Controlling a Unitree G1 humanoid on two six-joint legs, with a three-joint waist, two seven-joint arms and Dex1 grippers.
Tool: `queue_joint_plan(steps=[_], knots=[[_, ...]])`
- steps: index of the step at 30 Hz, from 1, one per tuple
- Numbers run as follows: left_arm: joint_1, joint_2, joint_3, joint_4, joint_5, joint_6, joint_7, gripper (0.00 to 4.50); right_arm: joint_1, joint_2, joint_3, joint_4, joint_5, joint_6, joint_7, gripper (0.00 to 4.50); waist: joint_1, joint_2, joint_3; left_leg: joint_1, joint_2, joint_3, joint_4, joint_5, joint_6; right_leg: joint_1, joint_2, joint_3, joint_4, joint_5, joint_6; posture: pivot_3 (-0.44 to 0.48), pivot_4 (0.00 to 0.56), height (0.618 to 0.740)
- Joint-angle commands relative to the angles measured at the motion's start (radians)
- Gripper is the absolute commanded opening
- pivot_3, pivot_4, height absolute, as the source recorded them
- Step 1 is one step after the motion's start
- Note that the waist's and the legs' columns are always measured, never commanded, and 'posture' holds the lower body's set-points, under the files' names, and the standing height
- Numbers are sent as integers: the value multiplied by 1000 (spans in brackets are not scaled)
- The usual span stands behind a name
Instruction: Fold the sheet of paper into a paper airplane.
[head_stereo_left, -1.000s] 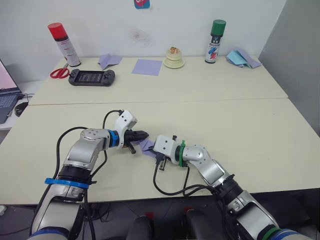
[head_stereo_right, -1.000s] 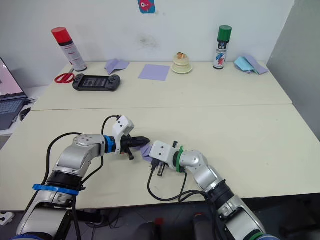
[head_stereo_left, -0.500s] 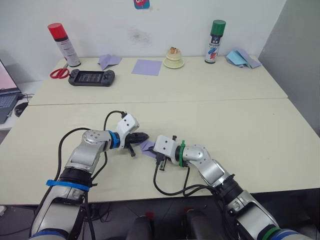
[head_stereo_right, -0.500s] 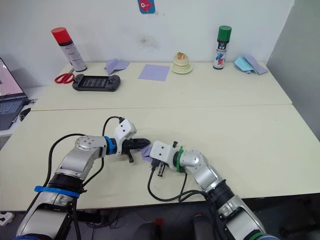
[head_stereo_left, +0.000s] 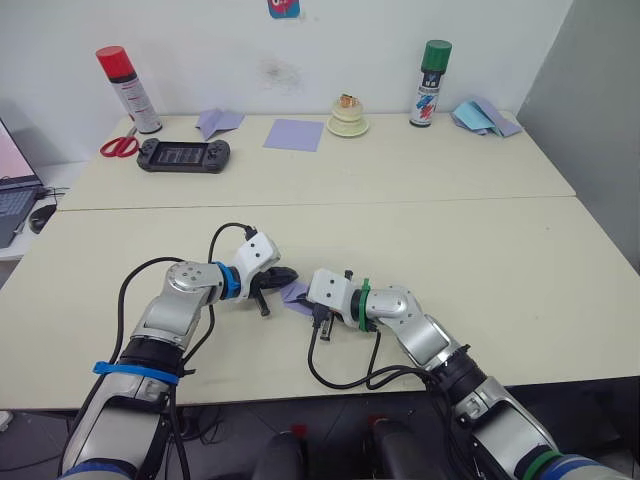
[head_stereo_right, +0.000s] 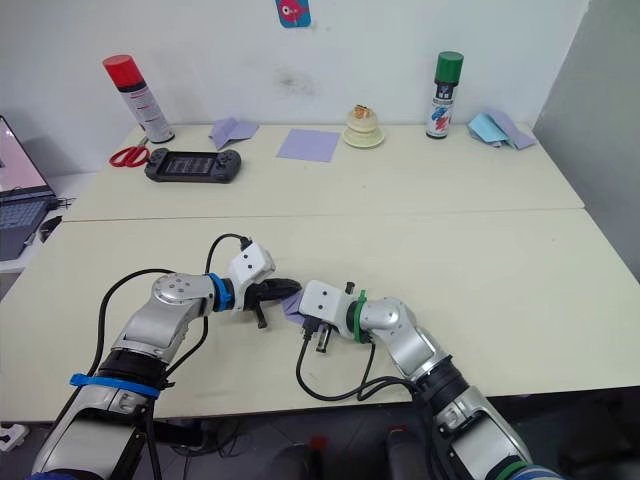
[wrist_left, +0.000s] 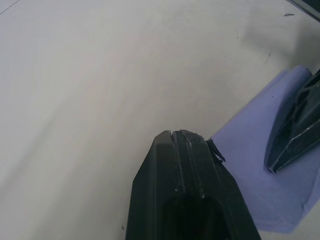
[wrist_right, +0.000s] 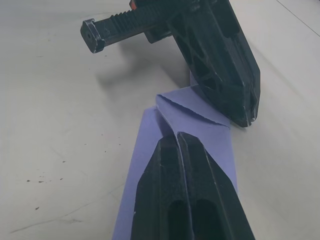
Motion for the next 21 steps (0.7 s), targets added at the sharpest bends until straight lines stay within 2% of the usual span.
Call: queue_joint_plan(steps=[1, 7, 10, 13, 15, 21], knots=[[28, 5, -36, 54, 60, -16, 7, 0, 13, 6, 37, 28, -1, 22, 30, 21, 0, 0, 0, 0, 0, 0, 0, 0, 0, 0, 0, 0, 0, 0, 0, 0, 150, 740], [47, 7, -74, 99, 126, -112, 21, 0, 17, 12, 31, 30, 16, 46, 44, 21, 0, 1, -6, 1, 0, 0, 0, 0, 0, 1, 0, 0, 0, 0, 0, 0, 150, 740], [52, 2, -81, 122, 141, -141, 29, 0, 16, 15, 22, 27, 29, 63, 49, 585, 0, 1, -10, 2, 0, 0, 0, 0, 0, 2, 0, 0, 0, 0, 0, 0, 150, 740], [46, -4, -88, 145, 156, -169, 43, 0, 22, 8, 18, 3, 59, 100, 83, 1551, 0, 1, -10, 7, 0, 0, -1, 0, 0, 8, 0, 0, 0, -3, 4, 0, 150, 740], [41, -6, -91, 159, 162, -183, 47, 0, 27, 1, 10, -21, 89, 137, 116, 2234, 0, 1, -10, 18, 0, -1, -4, 0, 1, 19, 0, -1, -6, -4, 3, 0, 150, 740], [37, -9, -90, 180, 170, -207, 51, 0, 37, -37, -15, -94, 162, 232, 182, 2234, 1, 2, -10, 19, 0, -2, -4, 0, 1, 21, 0, -2, -8, -4, 3, 0, 150, 740]])
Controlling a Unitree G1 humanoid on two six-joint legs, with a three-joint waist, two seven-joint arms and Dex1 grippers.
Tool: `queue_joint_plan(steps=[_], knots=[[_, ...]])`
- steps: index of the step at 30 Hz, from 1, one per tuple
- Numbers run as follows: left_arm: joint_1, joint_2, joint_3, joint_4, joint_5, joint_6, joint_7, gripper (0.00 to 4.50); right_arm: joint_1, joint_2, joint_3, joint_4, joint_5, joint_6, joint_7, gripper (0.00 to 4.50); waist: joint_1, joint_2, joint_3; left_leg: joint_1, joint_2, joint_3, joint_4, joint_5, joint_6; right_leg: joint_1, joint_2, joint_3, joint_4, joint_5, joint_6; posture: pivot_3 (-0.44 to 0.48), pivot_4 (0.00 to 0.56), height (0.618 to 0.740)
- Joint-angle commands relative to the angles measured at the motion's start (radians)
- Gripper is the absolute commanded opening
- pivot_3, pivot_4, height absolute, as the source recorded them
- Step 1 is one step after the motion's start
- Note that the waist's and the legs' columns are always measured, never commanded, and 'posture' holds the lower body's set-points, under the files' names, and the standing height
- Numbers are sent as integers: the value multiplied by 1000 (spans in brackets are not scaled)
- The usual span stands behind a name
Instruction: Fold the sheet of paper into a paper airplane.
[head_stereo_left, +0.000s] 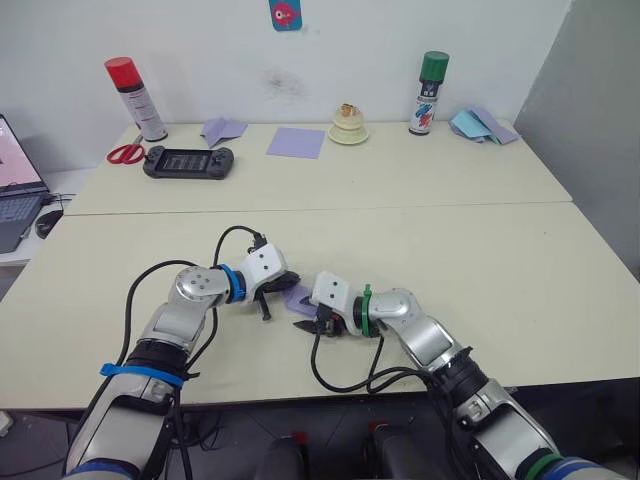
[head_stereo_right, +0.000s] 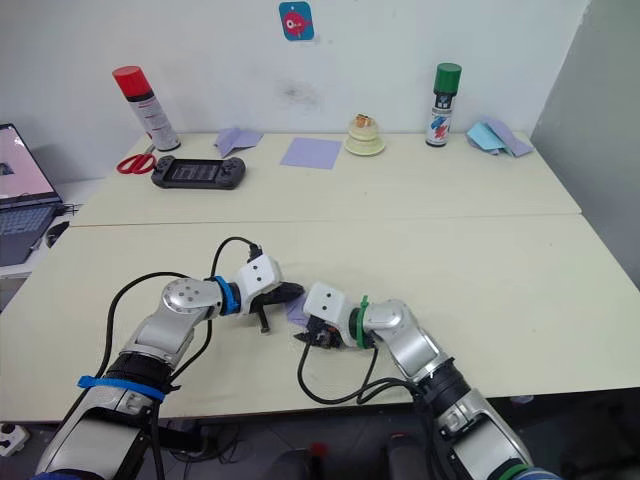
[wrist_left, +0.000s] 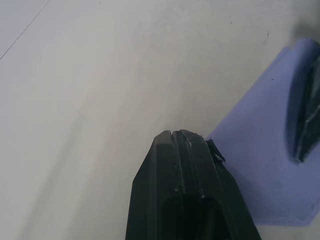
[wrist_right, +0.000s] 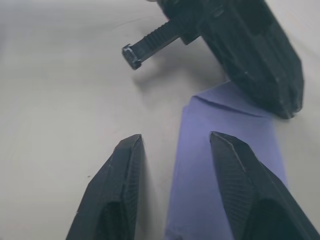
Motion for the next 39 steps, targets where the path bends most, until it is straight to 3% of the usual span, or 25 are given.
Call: queue_joint_plan(steps=[1, 4, 9, 10, 15, 20, 29, 39], knots=[[36, 5, -39, 86, 66, 21, 9, 0, 20, -28, -3, -64, 52, 66, 62, 2234, 1, 0, 0, 0, 0, 0, 0, 0, 0, 0, 0, 0, 0, 0, 0, 0, 150, 740], [35, 1, -41, 93, 68, 15, 13, 0, 34, -60, -22, -133, 94, 114, 87, 1865, 2, 0, 0, 0, 0, 0, 0, 0, 0, 0, 0, 0, 0, 0, 0, 0, 150, 740], [33, -6, -42, 101, 69, 6, 19, 0, 30, -57, -131, -249, 221, 184, 73, 151, 3, 0, 1, -1, 0, 0, 0, 0, 0, 0, 0, 0, -1, 0, 0, 0, 150, 740], [34, -7, -42, 101, 69, 5, 20, 0, 25, -54, -148, -265, 240, 193, 67, 31, 3, 0, 1, -1, 0, -1, 0, 0, 0, 0, 0, 0, -1, 0, 0, 0, 150, 740], [38, -4, -42, 99, 69, 4, 25, 0, -22, -4, -208, -234, 235, 156, -64, 31, 3, 1, 0, -1, 0, -1, 0, 0, 0, 0, 0, -1, -1, 0, 0, 0, 150, 740], [45, -2, -39, 94, 68, 6, 32, 0, -39, 10, -139, -101, 127, 75, -162, 31, 2, 1, 1, -1, 0, 0, 0, 0, 0, 0, 0, -1, -2, 0, 0, 0, 150, 740], [53, 8, -45, 89, 73, -15, 23, 0, -67, 61, -96, 68, 62, 22, -239, 31, 2, 1, 1, -1, 0, 0, -1, 0, 0, 0, 0, 0, -2, 0, 0, 0, 150, 740], [64, 16, -51, 92, 85, -38, 11, 0, -79, 85, -108, 123, 57, 26, -263, 31, 1, 1, 1, -1, 1, 0, -1, 0, 0, 0, 0, 0, -3, 0, 0, 0, 150, 740]])
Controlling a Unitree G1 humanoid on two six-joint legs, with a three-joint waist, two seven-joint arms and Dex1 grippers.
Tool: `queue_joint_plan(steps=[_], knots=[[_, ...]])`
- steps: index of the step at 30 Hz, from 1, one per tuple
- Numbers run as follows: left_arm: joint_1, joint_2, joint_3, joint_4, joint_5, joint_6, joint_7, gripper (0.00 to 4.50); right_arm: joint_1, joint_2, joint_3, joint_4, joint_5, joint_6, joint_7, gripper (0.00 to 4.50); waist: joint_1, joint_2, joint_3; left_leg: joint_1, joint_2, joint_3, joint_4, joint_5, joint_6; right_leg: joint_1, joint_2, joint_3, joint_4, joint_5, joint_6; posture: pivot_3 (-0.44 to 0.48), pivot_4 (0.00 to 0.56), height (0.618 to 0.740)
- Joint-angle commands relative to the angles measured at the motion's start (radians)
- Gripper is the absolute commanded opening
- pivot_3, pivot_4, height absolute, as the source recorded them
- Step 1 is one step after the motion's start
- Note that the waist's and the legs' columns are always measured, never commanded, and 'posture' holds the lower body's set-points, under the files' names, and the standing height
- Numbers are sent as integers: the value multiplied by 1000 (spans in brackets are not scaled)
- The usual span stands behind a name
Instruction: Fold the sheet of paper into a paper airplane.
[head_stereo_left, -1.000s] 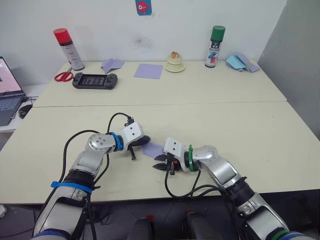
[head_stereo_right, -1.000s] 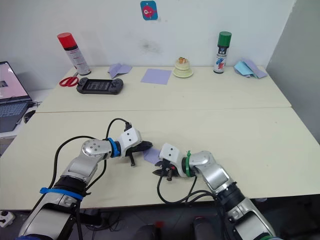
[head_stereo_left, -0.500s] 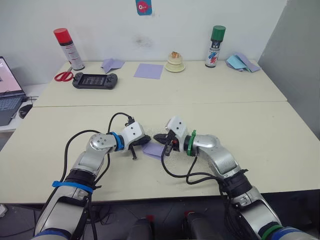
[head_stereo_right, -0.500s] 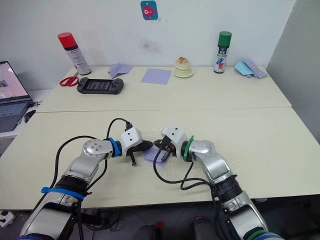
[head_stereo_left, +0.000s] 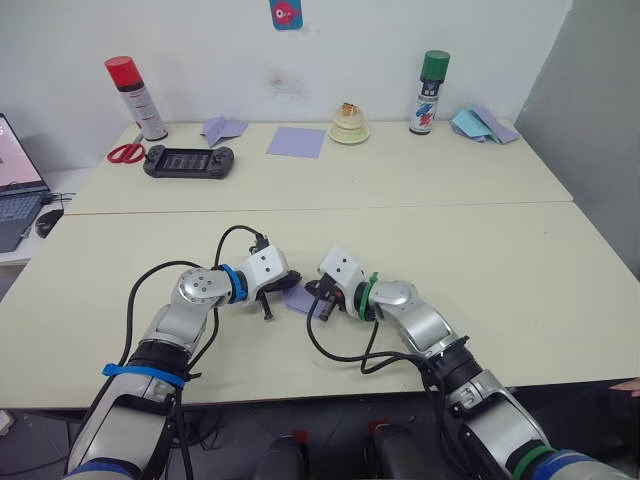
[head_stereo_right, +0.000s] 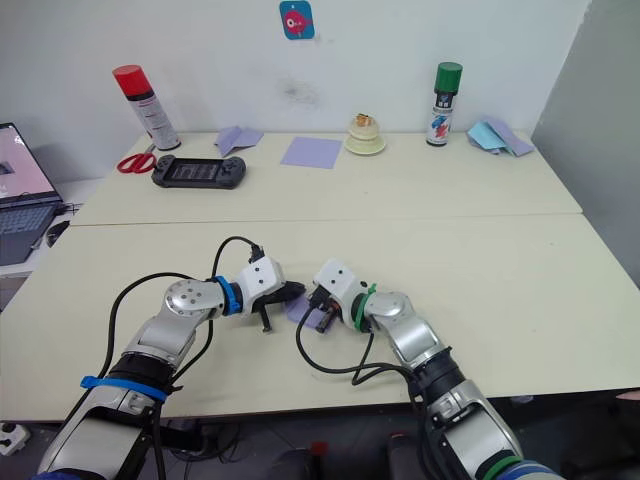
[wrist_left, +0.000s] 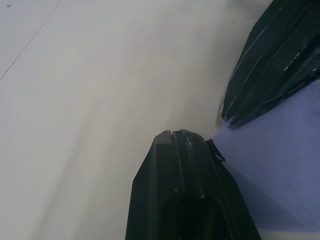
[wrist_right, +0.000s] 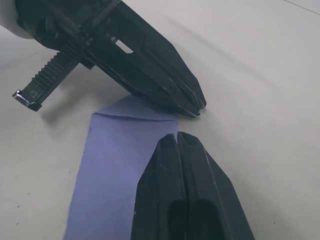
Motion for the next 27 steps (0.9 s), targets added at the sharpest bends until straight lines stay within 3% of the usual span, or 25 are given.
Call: queue_joint_plan(steps=[1, 9, 27], knots=[[52, 21, -44, 71, 67, 27, -11, 0, -18, 6, -8, 6, -6, -2, -11, 31, 0, 0, 0, 0, 0, 0, 0, 0, 0, 0, 0, 0, 0, 0, 0, 0, 150, 740], [49, 22, -49, 92, 89, -5, -7, 0, 14, 4, -28, -10, 10, 116, -26, 31, -1, 0, 0, 0, 0, 0, -1, 0, 0, 0, 0, 0, -2, 0, 0, 0, 150, 740], [51, 21, -47, 96, 84, 6, -6, 0, 205, -130, -127, -268, 115, 399, -47, 31, 0, 3, -4, 1, 0, 0, -2, 0, 0, 2, 0, 0, -5, 0, 1, 0, 150, 740]])
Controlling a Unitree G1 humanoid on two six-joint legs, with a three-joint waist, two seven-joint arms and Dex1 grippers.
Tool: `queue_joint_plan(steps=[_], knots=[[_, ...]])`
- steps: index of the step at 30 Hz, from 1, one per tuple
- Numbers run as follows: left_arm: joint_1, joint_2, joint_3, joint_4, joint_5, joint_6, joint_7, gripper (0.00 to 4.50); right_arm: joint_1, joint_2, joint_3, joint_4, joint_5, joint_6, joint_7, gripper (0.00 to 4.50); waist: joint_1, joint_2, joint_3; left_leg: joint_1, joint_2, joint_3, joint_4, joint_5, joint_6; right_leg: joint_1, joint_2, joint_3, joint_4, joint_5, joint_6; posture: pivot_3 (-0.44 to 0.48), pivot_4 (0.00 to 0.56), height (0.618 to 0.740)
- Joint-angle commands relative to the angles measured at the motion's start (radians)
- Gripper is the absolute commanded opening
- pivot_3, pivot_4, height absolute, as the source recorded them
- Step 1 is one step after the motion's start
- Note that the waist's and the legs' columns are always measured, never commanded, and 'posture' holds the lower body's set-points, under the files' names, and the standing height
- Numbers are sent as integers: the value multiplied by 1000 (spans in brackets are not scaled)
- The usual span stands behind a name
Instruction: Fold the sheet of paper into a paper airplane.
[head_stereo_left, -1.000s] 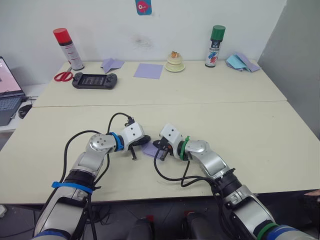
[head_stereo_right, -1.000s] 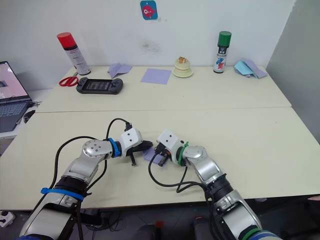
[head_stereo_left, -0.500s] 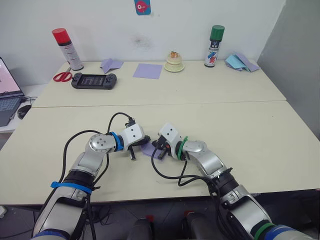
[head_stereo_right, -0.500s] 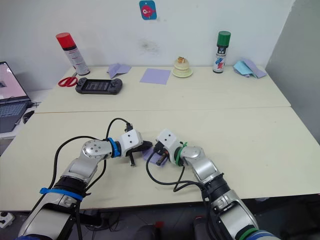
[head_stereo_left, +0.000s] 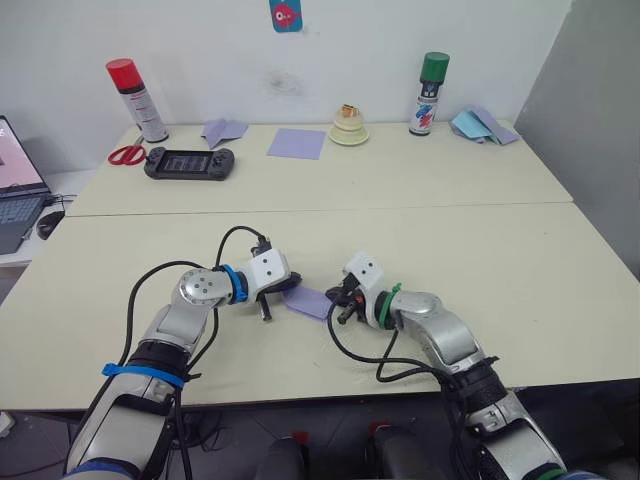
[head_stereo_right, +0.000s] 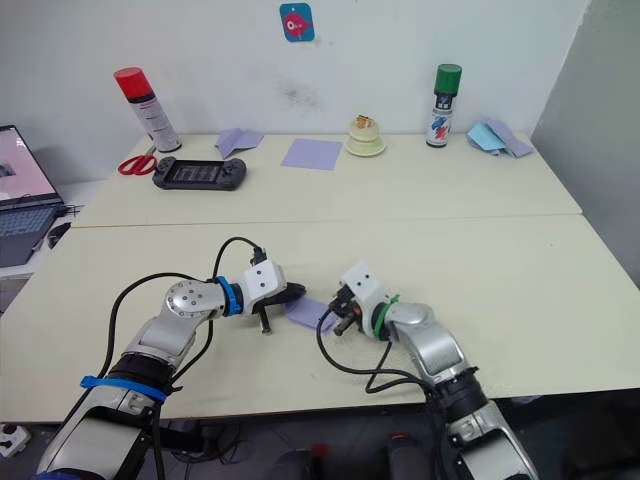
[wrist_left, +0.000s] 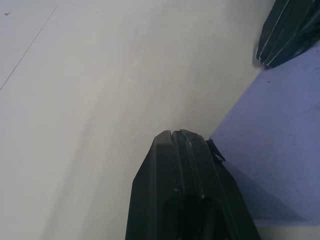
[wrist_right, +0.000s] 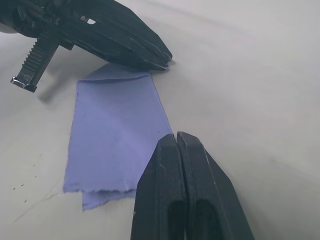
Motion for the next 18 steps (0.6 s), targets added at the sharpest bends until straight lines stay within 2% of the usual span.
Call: queue_joint_plan(steps=[1, 6, 10, 13, 18], knots=[[52, 16, -36, 85, 59, 48, -8, 0, 56, -45, -37, -3, 9, 104, -27, 31, 0, 0, 0, 0, 0, 0, 0, 0, 0, 0, 0, 0, 0, 0, 0, 0, 150, 740], [48, 13, -37, 91, 57, 46, -10, 0, 101, -81, -48, -97, 48, 147, -21, 31, 0, 0, -1, 0, 0, 0, 0, 0, 0, 0, 0, 0, 0, 0, 1, 0, 150, 740], [48, 13, -35, 89, 56, 46, -10, 0, 103, -95, -58, -187, 61, 25, -5, 31, 1, 0, 0, 0, 0, 0, 0, 0, 0, 0, 0, 0, -1, -1, 1, 0, 150, 740], [49, 11, -33, 86, 55, 48, -9, 0, 78, -61, -90, -227, 86, -61, -26, 31, 0, 1, 1, 0, 0, 0, -1, 0, 0, 0, 0, 0, -1, -1, 1, 0, 150, 740], [55, 10, -30, 80, 55, 48, -9, 0, 44, -51, 13, -192, 30, -155, -5, 31, 0, 1, 2, 0, 0, 0, -2, 0, 0, -1, 0, 0, -1, -1, 1, 0, 150, 740]])
